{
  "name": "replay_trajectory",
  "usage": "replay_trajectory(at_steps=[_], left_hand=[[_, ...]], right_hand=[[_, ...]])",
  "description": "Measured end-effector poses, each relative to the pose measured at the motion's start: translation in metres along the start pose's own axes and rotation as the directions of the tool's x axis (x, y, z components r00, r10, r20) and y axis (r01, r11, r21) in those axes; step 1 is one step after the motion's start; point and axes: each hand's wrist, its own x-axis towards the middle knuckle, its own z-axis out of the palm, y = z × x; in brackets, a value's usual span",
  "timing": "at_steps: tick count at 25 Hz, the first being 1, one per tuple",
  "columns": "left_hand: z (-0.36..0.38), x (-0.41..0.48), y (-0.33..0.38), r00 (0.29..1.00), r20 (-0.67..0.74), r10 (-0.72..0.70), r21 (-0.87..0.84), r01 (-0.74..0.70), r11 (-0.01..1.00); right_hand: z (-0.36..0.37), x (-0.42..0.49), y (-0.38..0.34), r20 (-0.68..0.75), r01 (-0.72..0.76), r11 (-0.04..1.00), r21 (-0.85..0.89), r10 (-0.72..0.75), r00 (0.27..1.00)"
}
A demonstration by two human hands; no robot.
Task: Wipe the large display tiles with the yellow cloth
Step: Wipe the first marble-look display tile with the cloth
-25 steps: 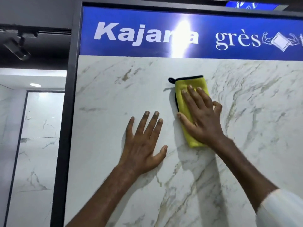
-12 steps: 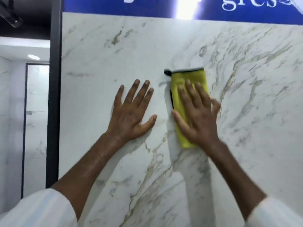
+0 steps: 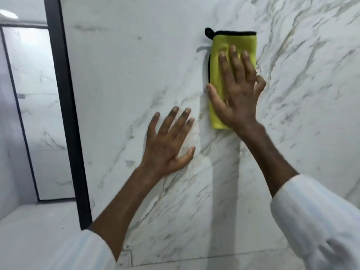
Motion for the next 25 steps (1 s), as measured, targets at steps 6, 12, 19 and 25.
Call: replay_trajectory(at_steps=[6,12,19,25], left_hand=[[0.006,0.0,-0.003,1.0,-0.029,-0.005,-0.011,0.005,1.0],[0.008,-0.004,-0.004,1.0,-0.016,-0.013,-0.008,0.013,1.0],[0.005,-0.011,0.005,0.998,0.025,-0.064,0.004,0.064,0.998],[0.007,-0.082,0.071,0.994,0.104,-0.024,-0.23,0.048,0.972]], right_hand=[[-0.013,-0.236,-0.032,0.211,0.025,0.999,-0.029,-0.019,0.977],[-0.02,-0.233,-0.038,0.21,0.054,0.998,-0.017,-0.049,0.977],[-0.01,-0.239,-0.049,0.134,-0.081,0.996,-0.036,0.085,0.987],[-0.042,-0.451,-0.058,0.43,0.003,0.998,-0.056,0.021,0.903]])
